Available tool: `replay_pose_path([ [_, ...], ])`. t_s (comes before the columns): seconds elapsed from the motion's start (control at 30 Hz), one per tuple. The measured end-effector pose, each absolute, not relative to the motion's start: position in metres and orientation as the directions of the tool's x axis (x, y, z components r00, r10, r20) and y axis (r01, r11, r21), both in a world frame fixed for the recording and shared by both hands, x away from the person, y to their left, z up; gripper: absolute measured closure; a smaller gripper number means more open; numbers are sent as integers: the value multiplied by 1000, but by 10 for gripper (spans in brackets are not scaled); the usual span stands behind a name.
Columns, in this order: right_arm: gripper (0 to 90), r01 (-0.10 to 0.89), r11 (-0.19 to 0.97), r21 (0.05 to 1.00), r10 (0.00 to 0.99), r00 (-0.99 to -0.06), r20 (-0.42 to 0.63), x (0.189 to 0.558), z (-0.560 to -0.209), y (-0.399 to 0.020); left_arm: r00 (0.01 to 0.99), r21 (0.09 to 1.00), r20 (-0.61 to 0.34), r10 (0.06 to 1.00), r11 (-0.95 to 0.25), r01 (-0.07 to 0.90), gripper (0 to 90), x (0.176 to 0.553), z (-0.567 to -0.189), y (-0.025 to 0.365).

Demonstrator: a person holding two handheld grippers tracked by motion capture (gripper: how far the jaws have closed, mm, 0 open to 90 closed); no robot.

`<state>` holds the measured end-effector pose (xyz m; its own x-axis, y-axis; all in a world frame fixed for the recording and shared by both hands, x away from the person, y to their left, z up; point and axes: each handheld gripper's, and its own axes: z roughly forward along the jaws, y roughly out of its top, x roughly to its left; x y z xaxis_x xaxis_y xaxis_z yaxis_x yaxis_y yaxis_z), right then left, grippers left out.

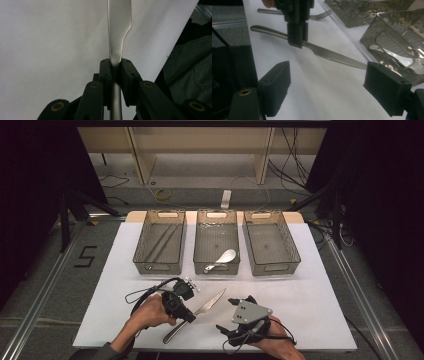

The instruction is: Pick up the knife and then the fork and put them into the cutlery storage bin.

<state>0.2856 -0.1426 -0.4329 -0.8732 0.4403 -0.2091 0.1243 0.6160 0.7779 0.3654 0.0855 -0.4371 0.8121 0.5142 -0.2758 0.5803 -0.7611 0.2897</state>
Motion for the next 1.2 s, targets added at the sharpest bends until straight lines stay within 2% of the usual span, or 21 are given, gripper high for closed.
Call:
replay_pose_path([
  [0.47,276,2,731,682,318,-885,-339,290,-448,-118,861,262,-250,443,-825,501,797,364,-431,55],
  [0.87,449,-100,787,608,234,-865,-445,291,-460,-109,883,239,-249,398,-858,455,797,362,-429,43],
  [0.93,465,-139,810,569,191,-856,-480,293,-460,-109,884,238,-252,395,-860,452,797,361,-428,41],
  [1.17,565,-150,816,558,197,-836,-513,289,-466,-104,889,239,-259,377,-867,437,797,361,-426,40],
  [1.2,579,-179,837,517,159,-824,-543,291,-465,-105,889,238,-264,374,-868,435,797,361,-426,40],
])
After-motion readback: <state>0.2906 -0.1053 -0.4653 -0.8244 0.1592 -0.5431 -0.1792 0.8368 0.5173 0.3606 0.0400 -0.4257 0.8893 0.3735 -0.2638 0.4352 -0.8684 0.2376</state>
